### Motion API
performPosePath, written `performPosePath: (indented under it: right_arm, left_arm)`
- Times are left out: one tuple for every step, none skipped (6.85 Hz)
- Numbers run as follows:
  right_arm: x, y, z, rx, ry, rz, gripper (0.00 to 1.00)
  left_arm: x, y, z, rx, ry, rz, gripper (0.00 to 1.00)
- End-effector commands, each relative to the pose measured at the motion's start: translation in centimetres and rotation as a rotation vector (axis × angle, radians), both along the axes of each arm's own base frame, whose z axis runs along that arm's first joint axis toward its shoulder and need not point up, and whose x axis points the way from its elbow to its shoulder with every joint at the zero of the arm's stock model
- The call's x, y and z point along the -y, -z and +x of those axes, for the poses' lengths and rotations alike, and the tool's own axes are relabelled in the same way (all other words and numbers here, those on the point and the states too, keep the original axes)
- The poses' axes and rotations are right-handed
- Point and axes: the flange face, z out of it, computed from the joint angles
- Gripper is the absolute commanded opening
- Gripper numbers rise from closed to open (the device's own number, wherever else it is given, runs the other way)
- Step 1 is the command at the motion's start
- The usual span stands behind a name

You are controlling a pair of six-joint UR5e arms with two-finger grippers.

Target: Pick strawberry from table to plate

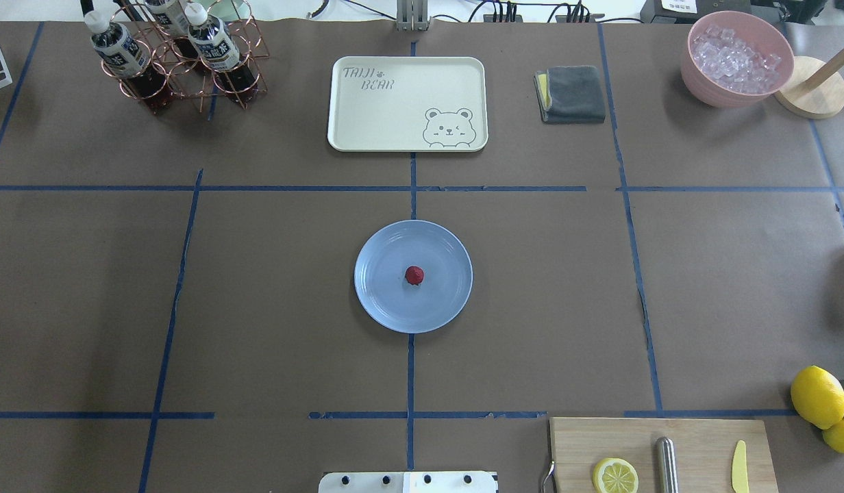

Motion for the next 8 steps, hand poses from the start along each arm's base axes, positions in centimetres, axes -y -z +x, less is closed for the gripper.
performPosePath:
  right_arm:
    - [1.2,0.6,-0.2,-0.002,-0.005,0.008,1.0]
    - [1.8,0.8,-0.2,-0.002,-0.004,0.011,1.0]
    - [2.1,-0.8,-0.3,-0.002,0.0,-0.016,1.0]
    - [3.0,-1.9,-0.4,-0.004,0.002,-0.037,1.0]
    - [3.5,-2.5,-0.3,-0.005,0.001,-0.046,1.0]
    - [4.6,-1.3,-0.3,-0.006,-0.002,-0.025,1.0]
    - [4.9,-1.0,0.0,-0.005,-0.01,-0.018,1.0]
    - [4.9,-0.8,0.8,-0.002,-0.025,-0.017,1.0]
  left_arm:
    - [0.0,0.9,0.0,-0.006,0.003,0.047,1.0]
    - [0.7,0.7,0.1,-0.007,0.0,0.059,1.0]
    - [2.2,2.4,0.1,0.013,0.005,0.14,1.0]
    - [4.4,3.7,0.4,0.014,0.006,0.148,1.0]
    - [4.5,4.3,0.0,0.022,0.01,0.084,1.0]
    - [4.2,5.0,-0.6,0.033,-0.037,0.092,1.0]
    - [3.3,3.6,-4.9,0.044,-0.015,0.059,1.0]
    - [2.6,4.3,-7.9,0.043,0.044,-0.016,1.0]
